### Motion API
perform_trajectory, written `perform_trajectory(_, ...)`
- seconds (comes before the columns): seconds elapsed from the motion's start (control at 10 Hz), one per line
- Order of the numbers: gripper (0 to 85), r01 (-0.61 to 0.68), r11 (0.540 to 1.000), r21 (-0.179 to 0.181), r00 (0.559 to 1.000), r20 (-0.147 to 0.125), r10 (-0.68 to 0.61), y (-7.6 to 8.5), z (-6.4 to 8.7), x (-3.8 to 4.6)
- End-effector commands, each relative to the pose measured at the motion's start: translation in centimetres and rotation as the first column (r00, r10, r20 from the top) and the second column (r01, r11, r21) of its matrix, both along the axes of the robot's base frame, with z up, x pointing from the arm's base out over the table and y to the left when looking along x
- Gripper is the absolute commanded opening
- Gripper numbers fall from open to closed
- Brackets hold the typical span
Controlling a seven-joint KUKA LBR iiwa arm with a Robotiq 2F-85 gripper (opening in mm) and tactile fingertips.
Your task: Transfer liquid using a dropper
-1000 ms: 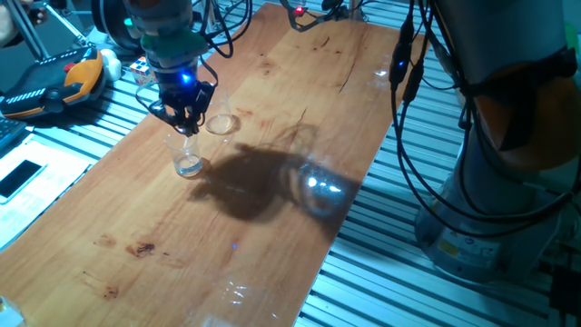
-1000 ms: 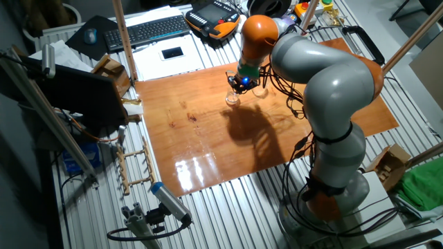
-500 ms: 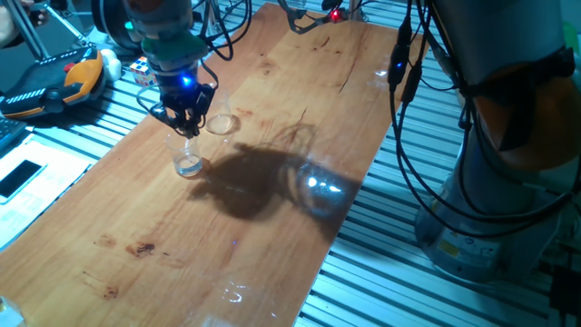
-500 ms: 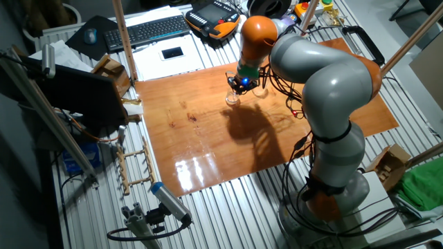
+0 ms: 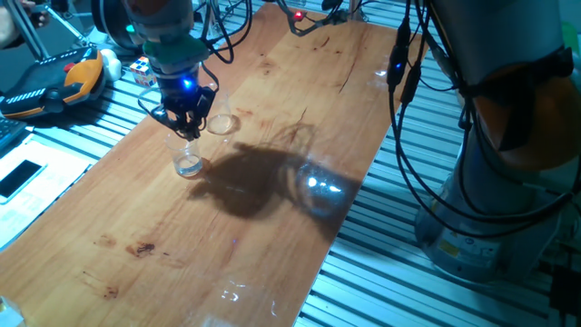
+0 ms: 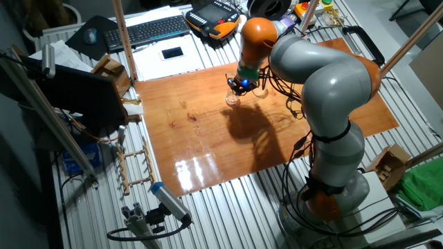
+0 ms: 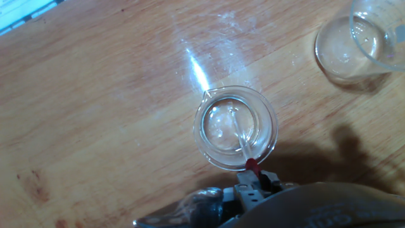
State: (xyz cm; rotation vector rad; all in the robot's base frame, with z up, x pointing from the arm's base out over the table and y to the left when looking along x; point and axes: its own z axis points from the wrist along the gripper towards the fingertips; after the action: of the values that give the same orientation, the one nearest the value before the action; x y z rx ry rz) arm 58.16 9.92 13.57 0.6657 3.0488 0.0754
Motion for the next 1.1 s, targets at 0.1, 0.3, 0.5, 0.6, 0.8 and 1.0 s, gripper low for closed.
perform_trajectory(0.1, 1.0, -0.003, 1.0, 0.002, 1.0, 0.001, 0.003, 0.0, -0.05, 0.01)
perform_trajectory(0.3, 3.7, -0.011, 1.0, 0.001, 1.0, 0.003, 0.011, -0.07, -0.14, 0.03)
perform_trajectory(0.5, 10.0, -0.009, 1.0, 0.003, 1.0, 0.005, 0.009, -0.05, -0.21, -0.02)
perform_trajectory(0.6, 13.7, -0.008, 1.0, 0.003, 1.0, 0.006, 0.008, -0.06, -0.24, 0.0)
perform_trajectory(0.8, 13.7, -0.008, 1.0, 0.006, 1.0, 0.009, 0.008, -0.05, -0.35, 0.03)
perform_trajectory(1.0, 14.3, -0.006, 1.0, 0.006, 1.0, 0.012, 0.006, -0.04, -0.37, 0.02)
